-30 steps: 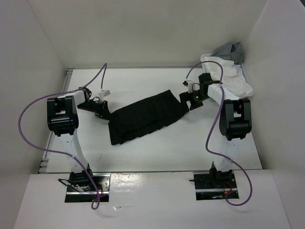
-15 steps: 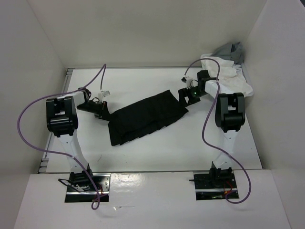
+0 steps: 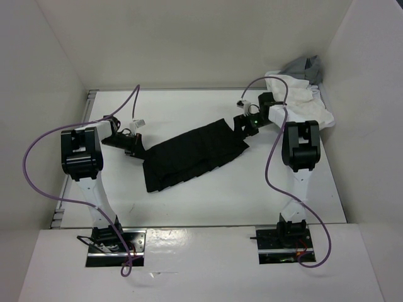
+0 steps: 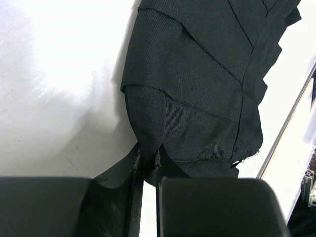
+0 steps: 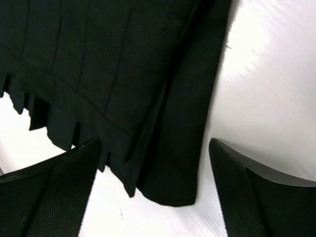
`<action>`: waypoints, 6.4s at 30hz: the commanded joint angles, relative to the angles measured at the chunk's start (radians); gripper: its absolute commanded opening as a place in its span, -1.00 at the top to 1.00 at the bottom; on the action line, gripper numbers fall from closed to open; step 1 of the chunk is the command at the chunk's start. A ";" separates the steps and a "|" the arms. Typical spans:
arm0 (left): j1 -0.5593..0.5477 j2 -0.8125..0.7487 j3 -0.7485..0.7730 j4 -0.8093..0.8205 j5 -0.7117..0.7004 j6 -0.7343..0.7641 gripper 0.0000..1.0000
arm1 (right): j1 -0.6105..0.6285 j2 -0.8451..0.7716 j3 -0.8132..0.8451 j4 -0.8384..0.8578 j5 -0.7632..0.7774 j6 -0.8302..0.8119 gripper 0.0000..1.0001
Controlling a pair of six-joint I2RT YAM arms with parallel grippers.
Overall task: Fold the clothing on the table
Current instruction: Fold the skirt
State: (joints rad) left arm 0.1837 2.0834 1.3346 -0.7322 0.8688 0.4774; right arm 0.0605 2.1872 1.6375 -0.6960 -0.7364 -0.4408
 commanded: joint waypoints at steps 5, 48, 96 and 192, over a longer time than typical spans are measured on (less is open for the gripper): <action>0.007 -0.020 -0.018 0.031 -0.054 0.006 1.00 | 0.032 0.069 0.018 -0.045 -0.040 -0.022 -0.62; 0.007 -0.011 -0.018 0.031 -0.045 0.006 1.00 | 0.079 0.154 0.093 -0.094 -0.054 -0.004 0.93; -0.073 0.098 0.124 0.105 0.007 -0.206 1.00 | 0.719 0.212 0.964 -0.527 0.543 0.085 1.00; -0.151 -0.111 0.422 -0.567 0.288 0.240 -0.60 | 0.116 -0.652 -0.162 -0.226 0.459 0.057 -0.97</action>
State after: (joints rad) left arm 0.0284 1.9137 1.7905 -1.2327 1.0954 0.6292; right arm 0.1951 1.5791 1.5063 -0.9791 -0.2581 -0.4015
